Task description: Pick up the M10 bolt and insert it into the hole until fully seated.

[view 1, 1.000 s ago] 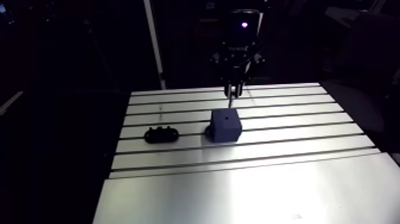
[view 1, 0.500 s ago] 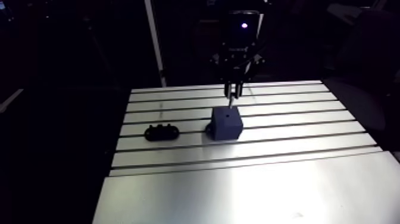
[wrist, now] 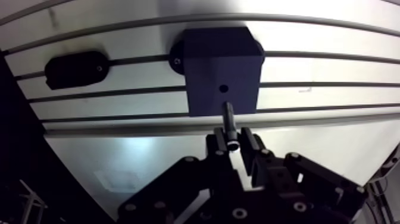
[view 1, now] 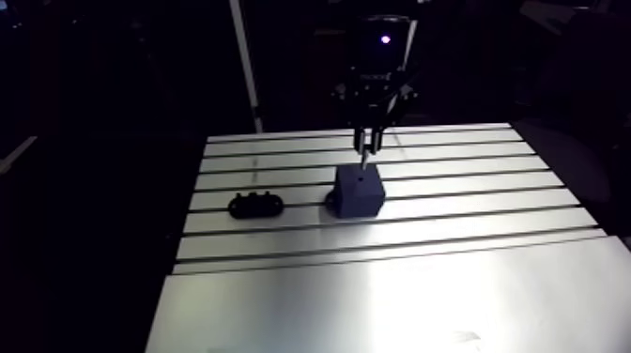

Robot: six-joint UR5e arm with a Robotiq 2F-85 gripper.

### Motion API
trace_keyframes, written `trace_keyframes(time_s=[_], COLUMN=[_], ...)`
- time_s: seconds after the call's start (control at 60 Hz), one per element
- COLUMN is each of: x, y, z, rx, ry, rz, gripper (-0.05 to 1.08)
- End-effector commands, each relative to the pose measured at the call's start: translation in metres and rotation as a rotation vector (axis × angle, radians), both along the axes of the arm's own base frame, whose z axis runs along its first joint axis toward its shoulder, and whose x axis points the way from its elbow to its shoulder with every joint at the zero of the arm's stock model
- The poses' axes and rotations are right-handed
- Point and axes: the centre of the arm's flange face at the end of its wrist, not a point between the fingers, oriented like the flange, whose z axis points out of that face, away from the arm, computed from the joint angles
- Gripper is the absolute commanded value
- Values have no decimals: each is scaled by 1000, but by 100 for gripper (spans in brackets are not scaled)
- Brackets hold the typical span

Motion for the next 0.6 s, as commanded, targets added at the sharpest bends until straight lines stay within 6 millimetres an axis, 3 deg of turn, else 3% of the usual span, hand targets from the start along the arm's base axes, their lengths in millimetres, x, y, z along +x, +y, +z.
trace_keyframes(time_s=[0.017, 0.6], x=[-2, -4], y=[0, 1], z=[-3, -10], rx=[-1, -1], ry=[2, -12], rz=[2, 2], gripper=[108, 108])
